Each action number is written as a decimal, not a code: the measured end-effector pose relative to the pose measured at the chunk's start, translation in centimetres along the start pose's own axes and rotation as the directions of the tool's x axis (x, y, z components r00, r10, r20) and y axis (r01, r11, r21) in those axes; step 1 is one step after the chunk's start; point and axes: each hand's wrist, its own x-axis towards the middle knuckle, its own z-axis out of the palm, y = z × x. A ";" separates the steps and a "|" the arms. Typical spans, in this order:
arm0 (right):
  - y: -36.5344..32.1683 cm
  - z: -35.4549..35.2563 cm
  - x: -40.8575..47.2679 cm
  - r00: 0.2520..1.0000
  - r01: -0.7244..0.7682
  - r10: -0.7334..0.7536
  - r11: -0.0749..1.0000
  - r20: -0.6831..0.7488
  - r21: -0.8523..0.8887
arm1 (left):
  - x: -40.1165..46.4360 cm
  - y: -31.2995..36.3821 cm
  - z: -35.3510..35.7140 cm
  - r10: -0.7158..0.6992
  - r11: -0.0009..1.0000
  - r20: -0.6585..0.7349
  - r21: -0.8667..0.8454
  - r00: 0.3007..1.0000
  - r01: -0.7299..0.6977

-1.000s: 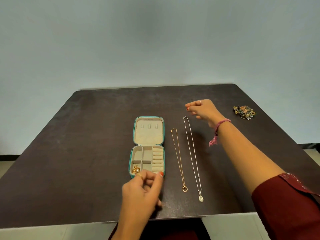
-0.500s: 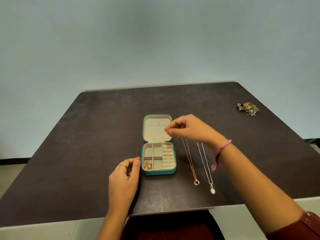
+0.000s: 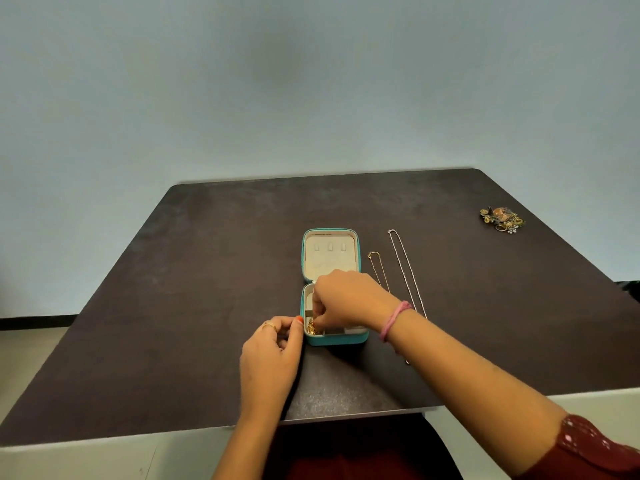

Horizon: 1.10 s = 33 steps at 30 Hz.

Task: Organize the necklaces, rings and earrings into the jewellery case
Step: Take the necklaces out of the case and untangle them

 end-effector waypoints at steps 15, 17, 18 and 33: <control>-1.3 -0.5 -0.1 1.000 0.022 -0.021 0.997 0.014 -0.079 | 0.0 0.2 -0.4 0.003 0.999 0.022 -0.049 1.000 -0.002; -0.8 -0.7 -0.2 0.998 0.001 -0.003 1.000 0.057 0.029 | 0.1 0.1 -0.5 -0.004 0.997 0.025 -0.073 1.000 0.006; -0.4 -0.7 -0.3 0.997 -0.011 0.004 0.995 0.072 0.101 | 0.1 0.2 -0.6 -0.010 0.996 0.028 -0.091 1.000 0.013; 1.7 -6.7 -3.3 0.998 0.040 0.001 0.682 -0.055 0.731 | 2.3 4.6 -4.8 0.154 0.962 0.117 -0.246 0.981 -0.122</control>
